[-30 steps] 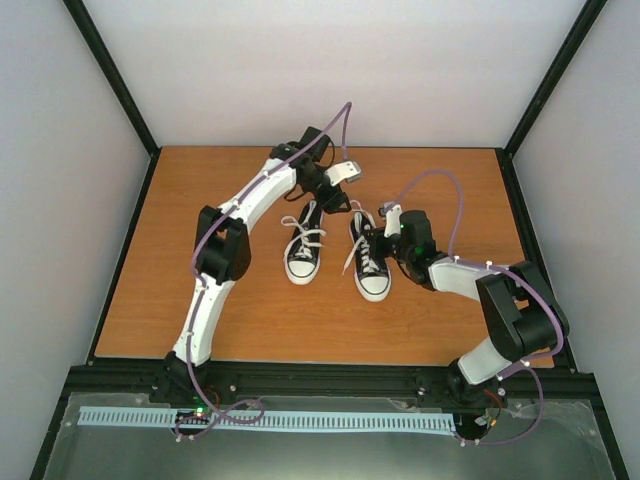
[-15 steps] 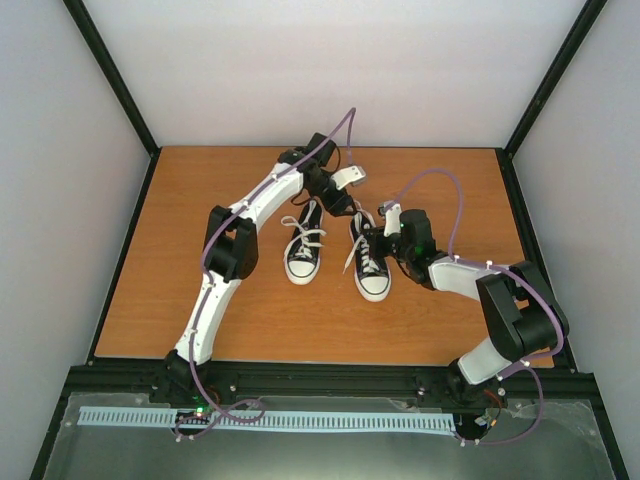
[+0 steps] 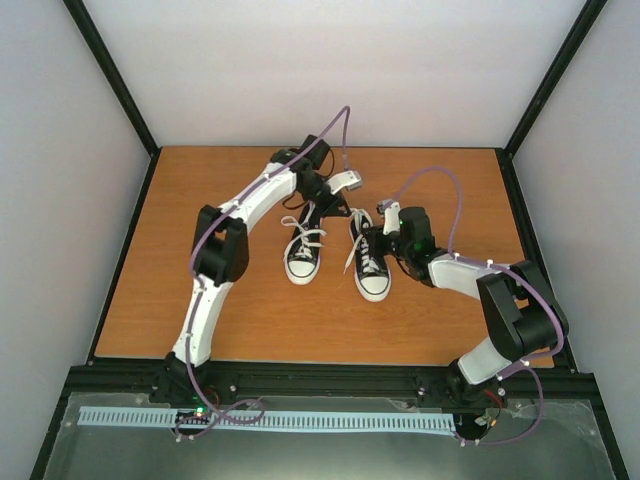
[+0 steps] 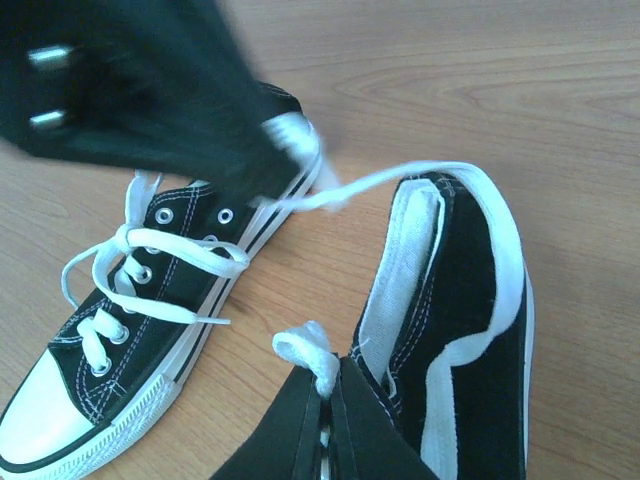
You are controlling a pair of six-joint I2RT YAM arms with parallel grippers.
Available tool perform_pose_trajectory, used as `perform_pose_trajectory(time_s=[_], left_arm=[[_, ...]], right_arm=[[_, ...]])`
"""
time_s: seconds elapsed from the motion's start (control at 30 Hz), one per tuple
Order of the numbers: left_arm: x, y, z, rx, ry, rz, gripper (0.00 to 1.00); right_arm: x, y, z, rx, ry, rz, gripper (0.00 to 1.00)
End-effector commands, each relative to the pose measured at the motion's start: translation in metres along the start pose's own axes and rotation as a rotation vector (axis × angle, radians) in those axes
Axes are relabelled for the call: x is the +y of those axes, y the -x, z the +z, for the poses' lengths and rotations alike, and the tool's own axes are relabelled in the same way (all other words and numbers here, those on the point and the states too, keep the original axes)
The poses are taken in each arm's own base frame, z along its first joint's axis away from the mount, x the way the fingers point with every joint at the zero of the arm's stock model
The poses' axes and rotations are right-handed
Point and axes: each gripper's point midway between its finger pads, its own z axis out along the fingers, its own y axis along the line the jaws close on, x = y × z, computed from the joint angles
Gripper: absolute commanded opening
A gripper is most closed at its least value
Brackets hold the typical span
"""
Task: Tie the shoes
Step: Wrap the shoelace around the shoelace.
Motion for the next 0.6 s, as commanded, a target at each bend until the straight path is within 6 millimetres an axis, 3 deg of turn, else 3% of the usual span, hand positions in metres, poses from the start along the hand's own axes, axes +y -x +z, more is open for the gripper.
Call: perform_pose_trajectory(time_s=[0.0, 0.1, 0.27, 0.57], left_arm=[[-0.069, 0.007, -0.056, -0.055, -0.12, 0.113, 0.01], [-0.098, -0.017, -0.059, -0.038, -0.198, 0.103, 0.01], [-0.131, -0.029, -0.05, 0.006, -0.242, 0.131, 0.01], [-0.199, -0.006, -0.031, 0.021, -0.335, 0.257, 0.01]], right_arm=[[0.008, 0.018, 0.003, -0.019, 0.023, -0.004, 0.03], [0.01, 0.018, 0.003, -0.017, 0.036, 0.008, 0.03], [0.013, 0.019, 0.002, -0.017, 0.051, 0.022, 0.03], [0.015, 0.016, 0.003, 0.006, 0.069, 0.035, 0.03]])
